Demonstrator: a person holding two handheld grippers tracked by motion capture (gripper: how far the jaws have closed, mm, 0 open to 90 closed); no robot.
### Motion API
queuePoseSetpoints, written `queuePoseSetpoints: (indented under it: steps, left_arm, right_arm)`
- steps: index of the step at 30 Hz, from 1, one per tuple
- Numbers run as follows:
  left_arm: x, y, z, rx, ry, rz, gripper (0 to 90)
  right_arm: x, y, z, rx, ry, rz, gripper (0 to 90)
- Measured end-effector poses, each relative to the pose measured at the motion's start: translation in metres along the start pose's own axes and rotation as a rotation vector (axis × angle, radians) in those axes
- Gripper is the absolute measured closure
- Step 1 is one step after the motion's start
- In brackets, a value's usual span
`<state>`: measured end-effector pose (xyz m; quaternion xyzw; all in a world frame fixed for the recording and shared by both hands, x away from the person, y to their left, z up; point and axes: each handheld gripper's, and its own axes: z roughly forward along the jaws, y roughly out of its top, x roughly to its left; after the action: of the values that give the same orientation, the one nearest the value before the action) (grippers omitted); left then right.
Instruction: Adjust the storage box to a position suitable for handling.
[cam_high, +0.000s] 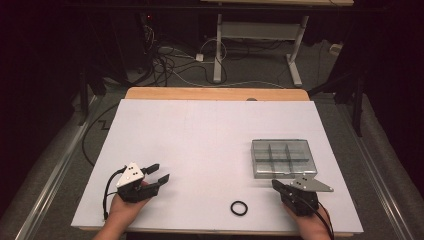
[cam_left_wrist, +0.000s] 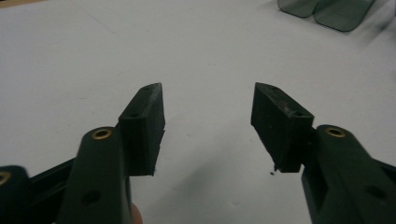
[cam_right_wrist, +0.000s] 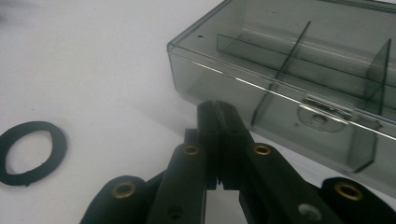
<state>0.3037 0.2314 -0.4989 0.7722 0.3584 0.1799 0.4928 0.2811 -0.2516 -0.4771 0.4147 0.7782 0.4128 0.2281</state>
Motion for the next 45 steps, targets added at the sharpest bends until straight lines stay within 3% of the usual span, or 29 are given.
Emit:
queuePoseSetpoints:
  steps: [3,11,15,22,25,30,40,45]
  left_arm:
    - [0.001,0.0,0.0,0.0,0.004,-0.014,51.1]
    - [-0.002,0.0,0.001,0.006,0.014,0.008,71.8]
    - [-0.002,0.0,0.001,0.009,0.035,0.003,77.6]
    - [0.001,0.0,-0.001,-0.007,0.02,-0.021,86.9]
    - [0.002,0.0,-0.001,-0.007,0.02,-0.032,87.7]
    - [0.003,0.0,0.0,0.0,0.015,-0.044,87.7]
    - [0.002,0.001,0.001,0.008,0.001,-0.024,87.7]
    - [0.003,0.001,0.002,0.019,0.001,-0.038,87.7]
  right_arm:
    - [-0.003,-0.002,-0.001,0.002,-0.008,0.0,90.0]
    - [-0.018,-0.005,-0.009,-0.001,-0.032,0.015,90.0]
    - [-0.026,-0.007,-0.015,0.003,-0.043,0.035,90.0]
    - [-0.043,-0.013,-0.026,0.003,-0.074,0.056,90.0]
    - [-0.048,-0.015,-0.034,-0.02,-0.062,0.077,90.0]
    - [-0.052,-0.016,-0.046,-0.038,-0.088,0.073,90.0]
    - [-0.068,-0.015,-0.062,-0.087,-0.159,0.11,90.0]
    - [-0.084,-0.005,-0.064,-0.108,-0.233,0.117,90.0]
